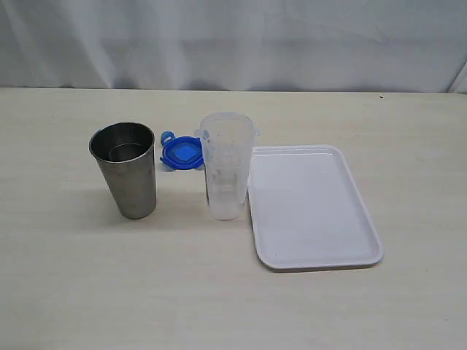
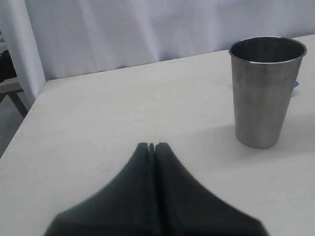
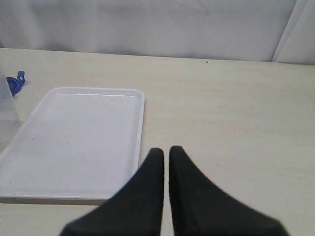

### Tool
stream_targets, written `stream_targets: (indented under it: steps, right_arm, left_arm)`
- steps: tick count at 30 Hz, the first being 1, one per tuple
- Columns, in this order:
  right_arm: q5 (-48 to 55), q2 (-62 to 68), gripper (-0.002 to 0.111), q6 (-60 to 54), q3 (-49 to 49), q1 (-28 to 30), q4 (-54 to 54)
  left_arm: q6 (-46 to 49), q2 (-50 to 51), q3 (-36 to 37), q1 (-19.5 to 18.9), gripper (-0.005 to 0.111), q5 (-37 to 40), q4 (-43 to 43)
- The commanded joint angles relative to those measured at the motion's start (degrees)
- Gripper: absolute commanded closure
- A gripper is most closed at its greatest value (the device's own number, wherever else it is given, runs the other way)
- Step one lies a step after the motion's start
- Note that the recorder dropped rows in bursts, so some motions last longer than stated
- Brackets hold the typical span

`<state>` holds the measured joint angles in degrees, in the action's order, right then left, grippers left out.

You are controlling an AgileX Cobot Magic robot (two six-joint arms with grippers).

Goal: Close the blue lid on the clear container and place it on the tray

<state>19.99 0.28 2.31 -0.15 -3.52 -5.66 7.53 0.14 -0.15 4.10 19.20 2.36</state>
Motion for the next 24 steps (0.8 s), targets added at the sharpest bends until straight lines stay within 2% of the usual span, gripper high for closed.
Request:
stream_targets:
  steps: [1,12,13,14,18,19,21,24]
  right_arm:
    - [-0.2,-0.3,0.104,0.1,0.2,0.0,0.4]
    - [-0.2,-0.3,0.104,0.1,0.2,0.0,0.4]
    - [-0.2,-0.3,0.104,0.1,0.2,0.0,0.4]
    - [-0.2,-0.3,0.104,0.1,0.2,0.0,0.4]
    - [-0.2,-0.3,0.104,0.1,0.2,0.0,0.4]
    - [-0.2,-0.3,0.104,0.1,0.2,0.0,0.4]
    - [-0.2,-0.3,0.104,0.1,0.2,0.0,0.4]
    - [-0.2,-0.3,0.104,0.1,0.2,0.0,0.4]
  left_arm:
    - [0.1,-0.1,0.2,0.0,0.107,-0.7,0.2]
    - [0.1,-0.1,0.2,0.0,0.107,-13.3,0.0]
    - [0.2,-0.1,0.2,0.0,0.107,-15.7,0.2]
    - [-0.1,-0.1,0.2,0.0,0.107,-21.4,0.0]
    - [-0.5,-0.1,0.2,0.0,0.107,-36.6,0.0]
    - [-1.7,-0.1,0.2,0.0,0.107,-38.5,0.0]
    - [-13.0,-0.1,0.2,0.0,0.107,-42.7,0.0]
    - [-17.0,-0.1,0.2,0.0,0.107,-46.2,0.0]
